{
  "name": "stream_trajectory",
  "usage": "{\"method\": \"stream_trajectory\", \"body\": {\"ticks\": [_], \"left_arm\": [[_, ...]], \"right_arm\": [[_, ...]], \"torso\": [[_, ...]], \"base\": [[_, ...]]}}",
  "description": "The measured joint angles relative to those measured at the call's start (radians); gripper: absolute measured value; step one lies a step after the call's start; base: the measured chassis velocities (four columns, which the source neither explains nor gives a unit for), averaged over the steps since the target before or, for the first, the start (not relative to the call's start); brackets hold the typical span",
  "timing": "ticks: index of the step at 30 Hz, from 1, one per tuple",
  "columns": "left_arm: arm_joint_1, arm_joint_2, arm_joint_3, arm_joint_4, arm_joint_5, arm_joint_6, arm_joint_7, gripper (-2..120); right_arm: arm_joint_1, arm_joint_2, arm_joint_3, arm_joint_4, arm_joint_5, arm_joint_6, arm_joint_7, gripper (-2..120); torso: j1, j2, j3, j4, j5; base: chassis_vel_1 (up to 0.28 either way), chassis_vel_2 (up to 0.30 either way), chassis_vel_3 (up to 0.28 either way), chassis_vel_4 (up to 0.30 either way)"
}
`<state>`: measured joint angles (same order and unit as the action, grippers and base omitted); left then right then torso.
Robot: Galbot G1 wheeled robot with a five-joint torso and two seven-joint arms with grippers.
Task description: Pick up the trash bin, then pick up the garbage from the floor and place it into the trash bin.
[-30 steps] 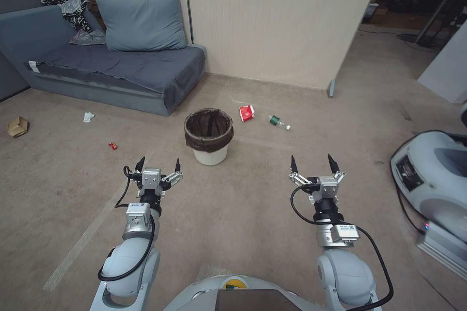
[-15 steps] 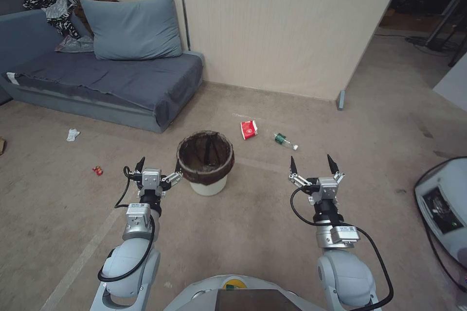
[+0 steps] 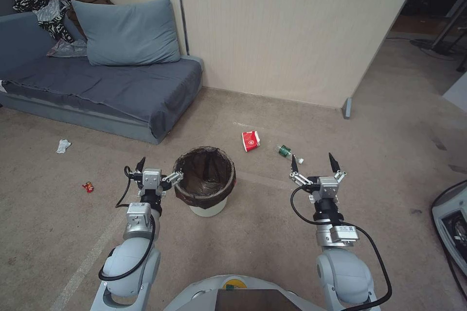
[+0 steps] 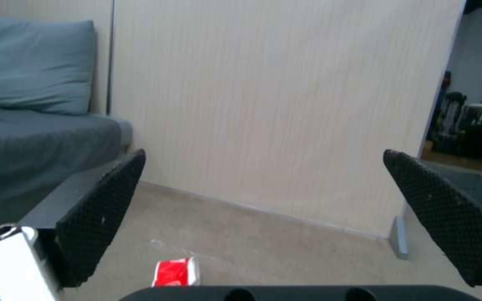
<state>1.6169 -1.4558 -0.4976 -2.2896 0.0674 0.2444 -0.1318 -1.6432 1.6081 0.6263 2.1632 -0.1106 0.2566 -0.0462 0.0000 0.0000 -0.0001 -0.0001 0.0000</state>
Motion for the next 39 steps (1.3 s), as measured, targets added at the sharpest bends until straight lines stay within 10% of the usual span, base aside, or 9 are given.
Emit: {"method": "stream_trajectory", "body": {"ticks": [20,29,39], "left_arm": [[-0.036,0.034,0.009,-0.01,-0.089,0.059,-0.015,100],[-0.135,0.109,-0.01,-0.033,-0.695,0.398,-0.147,100],[-0.238,0.137,-0.006,0.144,-0.753,0.43,-0.204,100]], "right_arm": [[0.002,0.0,0.003,-0.004,-0.02,0.008,0.005,100],[0.002,0.0,-0.017,0.005,-0.051,-0.002,0.014,100],[-0.001,0.0,-0.017,0.024,-0.057,-0.015,0.017,100]], "torso": [[0.0,0.0,0.0,0.0001,-0.0001],[0.0,0.0,0.0,0.0001,-0.0001],[0.0,0.0,0.0,0.0002,-0.0002]], "base": [[0.003,-0.002,-0.002,0.001],[0.0,0.0,0.0,0.0],[0.0,0.0,0.0,0.0]]}}
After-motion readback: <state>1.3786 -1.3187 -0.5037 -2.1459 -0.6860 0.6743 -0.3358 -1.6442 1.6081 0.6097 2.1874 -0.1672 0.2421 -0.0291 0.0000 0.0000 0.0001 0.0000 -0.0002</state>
